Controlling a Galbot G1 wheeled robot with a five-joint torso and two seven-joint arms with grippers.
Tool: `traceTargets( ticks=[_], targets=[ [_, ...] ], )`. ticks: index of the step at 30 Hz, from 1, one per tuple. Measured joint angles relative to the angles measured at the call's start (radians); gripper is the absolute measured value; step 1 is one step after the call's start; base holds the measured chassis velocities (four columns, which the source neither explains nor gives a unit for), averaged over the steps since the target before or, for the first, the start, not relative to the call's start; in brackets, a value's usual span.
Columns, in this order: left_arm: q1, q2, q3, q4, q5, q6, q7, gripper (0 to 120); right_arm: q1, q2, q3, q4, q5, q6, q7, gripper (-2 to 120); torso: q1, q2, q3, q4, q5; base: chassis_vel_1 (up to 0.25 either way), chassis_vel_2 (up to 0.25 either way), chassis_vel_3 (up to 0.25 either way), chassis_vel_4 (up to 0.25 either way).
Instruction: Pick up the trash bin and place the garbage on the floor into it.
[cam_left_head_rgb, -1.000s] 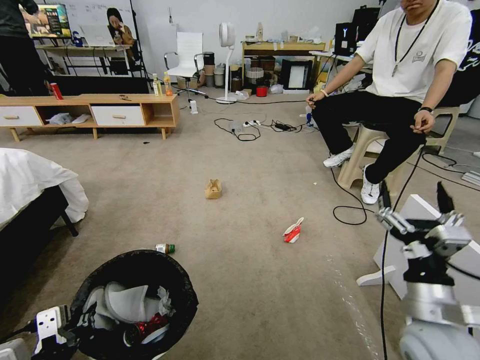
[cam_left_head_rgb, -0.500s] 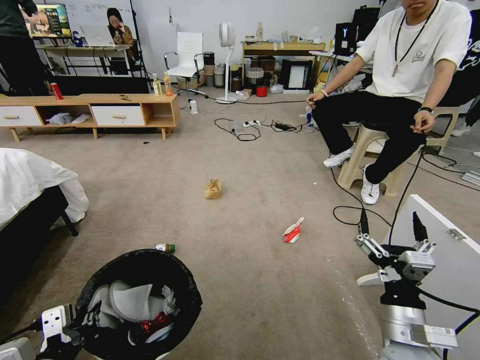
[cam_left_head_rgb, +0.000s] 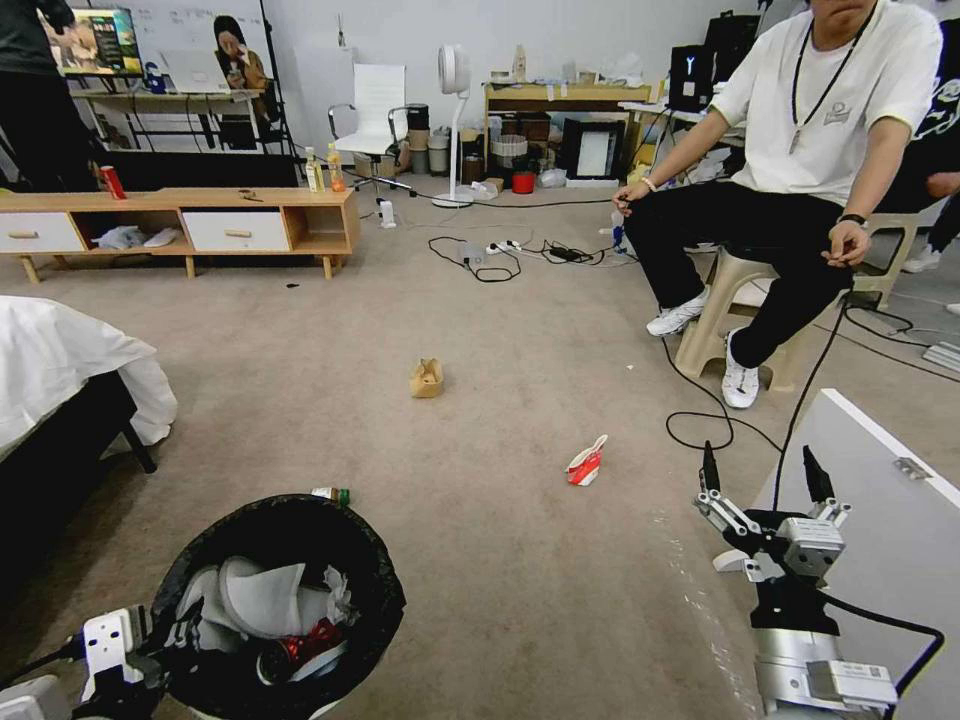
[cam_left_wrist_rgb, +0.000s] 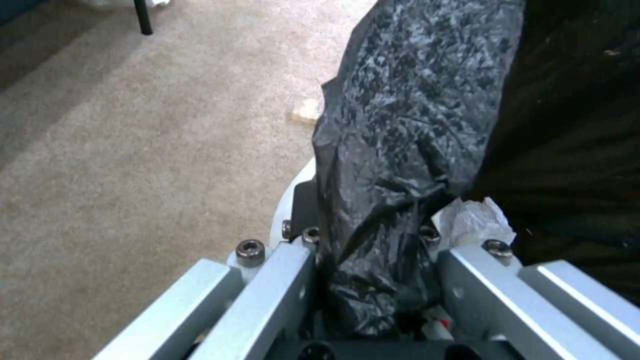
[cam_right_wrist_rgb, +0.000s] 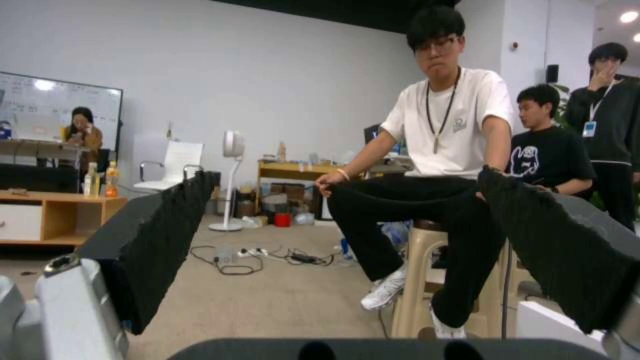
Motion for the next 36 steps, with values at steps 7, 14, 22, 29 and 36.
traceTargets(
  ticks=[7, 14, 22, 29, 36],
  targets=[
    [-0.002, 0.002, 0.001, 0.002, -0.002, 0.0, -0.001, 5, -0.008, 0.005, 0.0, -0.007, -0.004, 0.0, 0.003, 100, 0.0, 0.0, 0.0, 0.0, 0.0, 0.0, 0.0, 0.0, 0.0],
    [-0.002, 0.006, 0.001, 0.002, -0.006, 0.0, -0.003, 5, -0.018, 0.012, -0.002, -0.01, -0.014, 0.007, 0.004, 100, 0.0, 0.0, 0.0, 0.0, 0.0, 0.0, 0.0, 0.0, 0.0],
    [-0.002, 0.007, 0.001, 0.002, -0.007, -0.001, -0.003, 5, -0.021, 0.011, -0.002, -0.01, -0.016, 0.013, 0.004, 100, 0.0, 0.0, 0.0, 0.0, 0.0, 0.0, 0.0, 0.0, 0.0],
    [-0.001, 0.005, 0.003, 0.001, -0.007, -0.002, -0.004, 5, -0.015, 0.008, 0.009, -0.016, -0.016, 0.022, -0.001, 100, 0.0, 0.0, 0.0, 0.0, 0.0, 0.0, 0.0, 0.0, 0.0],
    [-0.001, 0.005, -0.002, -0.001, -0.009, -0.002, -0.005, 5, -0.016, 0.012, 0.01, -0.021, -0.017, 0.028, -0.001, 100, 0.0, 0.0, 0.0, -0.0001, -0.0001, -0.054, 0.064, 0.067, -0.053]
  ],
)
